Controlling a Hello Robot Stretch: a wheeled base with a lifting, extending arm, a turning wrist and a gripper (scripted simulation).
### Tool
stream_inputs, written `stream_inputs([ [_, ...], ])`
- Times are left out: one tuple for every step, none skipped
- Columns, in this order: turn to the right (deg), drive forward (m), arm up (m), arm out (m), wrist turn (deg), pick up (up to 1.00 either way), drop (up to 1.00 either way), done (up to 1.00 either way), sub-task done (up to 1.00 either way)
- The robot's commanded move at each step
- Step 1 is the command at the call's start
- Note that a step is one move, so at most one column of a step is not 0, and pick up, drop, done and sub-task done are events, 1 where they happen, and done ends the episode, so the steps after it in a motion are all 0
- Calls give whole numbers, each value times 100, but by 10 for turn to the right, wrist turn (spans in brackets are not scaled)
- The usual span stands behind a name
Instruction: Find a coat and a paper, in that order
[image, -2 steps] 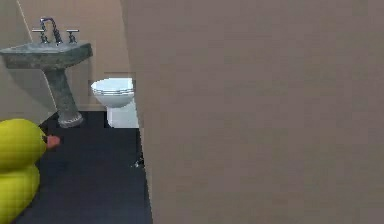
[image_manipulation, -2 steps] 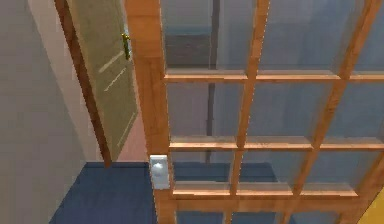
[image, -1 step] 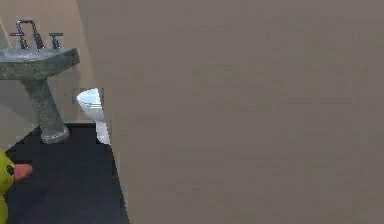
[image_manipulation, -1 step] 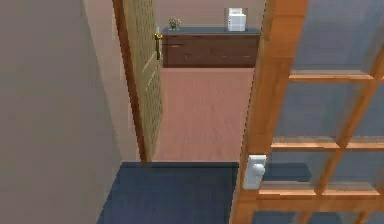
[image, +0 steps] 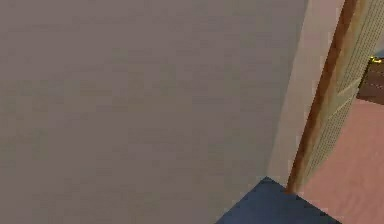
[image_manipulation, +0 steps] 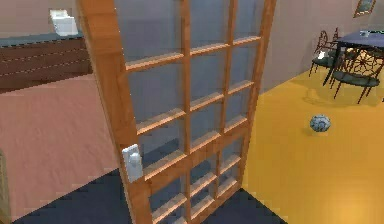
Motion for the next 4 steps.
stream_inputs([
  [0,40,0,0,0,0,0,0,0],
  [450,0,0,0,0,0,0,0,0],
  [0,45,0,0,0,0,0,0,0],
  [270,0,0,0,0,0,0,0,0],
])
